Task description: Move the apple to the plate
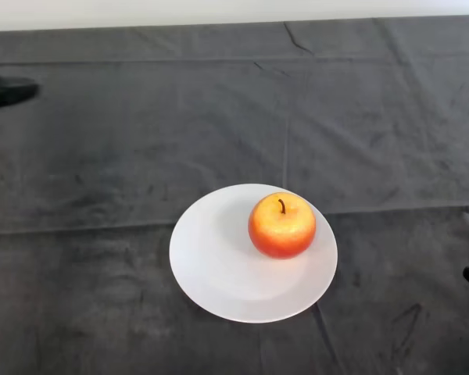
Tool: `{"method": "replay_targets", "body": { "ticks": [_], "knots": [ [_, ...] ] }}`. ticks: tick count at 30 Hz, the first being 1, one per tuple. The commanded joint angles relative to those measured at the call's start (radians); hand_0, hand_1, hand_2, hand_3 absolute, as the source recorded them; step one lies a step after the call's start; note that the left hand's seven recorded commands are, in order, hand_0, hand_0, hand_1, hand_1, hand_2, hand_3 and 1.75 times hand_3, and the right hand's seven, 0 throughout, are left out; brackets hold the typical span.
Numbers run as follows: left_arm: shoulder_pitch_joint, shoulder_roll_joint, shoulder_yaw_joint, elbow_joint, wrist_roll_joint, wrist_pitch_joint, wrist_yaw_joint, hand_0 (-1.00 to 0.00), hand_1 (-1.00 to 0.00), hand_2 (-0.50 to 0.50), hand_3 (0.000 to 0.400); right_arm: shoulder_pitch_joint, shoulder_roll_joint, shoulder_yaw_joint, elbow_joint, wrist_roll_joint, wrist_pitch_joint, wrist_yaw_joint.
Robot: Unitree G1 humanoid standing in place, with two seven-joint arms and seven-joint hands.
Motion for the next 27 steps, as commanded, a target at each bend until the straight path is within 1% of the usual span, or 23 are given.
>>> {"method": "replay_targets", "body": {
  "ticks": [1,7,12,16,23,27],
  "knots": [
    [0.006,0.065,0.038,-0.014,0.01,-0.026,0.014,0.0,0.0,0.0,0.0,0.02,0.032,0.0001,0.036,0.0216,0.034,0.0105],
    [0.007,0.075,0.088,0.003,0.025,-0.031,0.041,0.0,0.0,0.0,0.0,0.02,0.031,0.0016,0.037,0.023,0.033,0.0095],
    [0.007,0.08,0.125,0.042,0.033,-0.059,0.065,0.0,0.0,0.0,0.0,0.02,0.031,0.0029,0.037,0.0241,0.033,0.0086],
    [0.008,0.093,0.16,0.072,0.031,-0.075,0.073,0.0,0.0,0.0,0.0,0.02,0.03,0.0039,0.037,0.025,0.032,0.008],
    [0.011,0.117,0.224,0.096,0.022,-0.08,0.086,0.0,0.0,0.0,0.0,0.02,0.029,0.0057,0.037,0.0267,0.031,0.0069],
    [0.013,0.126,0.262,0.119,0.017,-0.097,0.101,0.0,0.0,0.0,0.0,0.02,0.028,0.0069,0.038,0.0278,0.03,0.0061]
  ]
}}
